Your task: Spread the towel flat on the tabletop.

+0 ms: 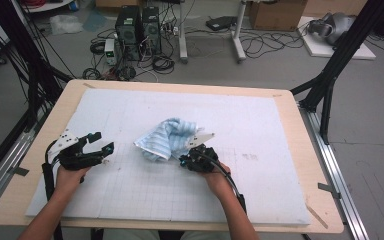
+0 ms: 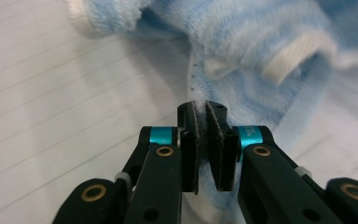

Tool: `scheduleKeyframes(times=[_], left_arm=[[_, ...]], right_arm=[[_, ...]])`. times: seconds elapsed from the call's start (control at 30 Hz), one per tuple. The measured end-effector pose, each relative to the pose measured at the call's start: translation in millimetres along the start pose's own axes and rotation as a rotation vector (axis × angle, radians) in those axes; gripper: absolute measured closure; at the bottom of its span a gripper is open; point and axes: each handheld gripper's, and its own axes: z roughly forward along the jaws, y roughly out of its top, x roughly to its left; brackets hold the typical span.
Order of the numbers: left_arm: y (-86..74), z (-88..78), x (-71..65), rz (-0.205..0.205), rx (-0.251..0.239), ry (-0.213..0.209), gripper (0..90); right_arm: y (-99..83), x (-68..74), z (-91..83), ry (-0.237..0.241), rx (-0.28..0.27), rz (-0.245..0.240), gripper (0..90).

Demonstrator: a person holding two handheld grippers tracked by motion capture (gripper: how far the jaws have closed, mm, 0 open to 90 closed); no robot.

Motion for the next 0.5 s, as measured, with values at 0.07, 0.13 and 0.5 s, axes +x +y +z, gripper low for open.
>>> scheduleKeyframes(times=[0.07,0.13,0.5], left_arm=[[0.2,0.7,-1.0,-0.009,0.001,-0.016,30.1],[1.5,4.7,-4.5,-0.047,-0.011,-0.06,31.8],[21.0,57.7,-36.9,-0.035,0.116,-0.185,29.7]], right_arm=[[-3.5,6.2,-4.4,0.042,-0.008,-0.015,84.3],[-9.0,13.6,-11.3,0.028,-0.011,-0.04,84.0],[-14.2,10.9,-15.2,0.017,-0.034,-0.02,83.8]])
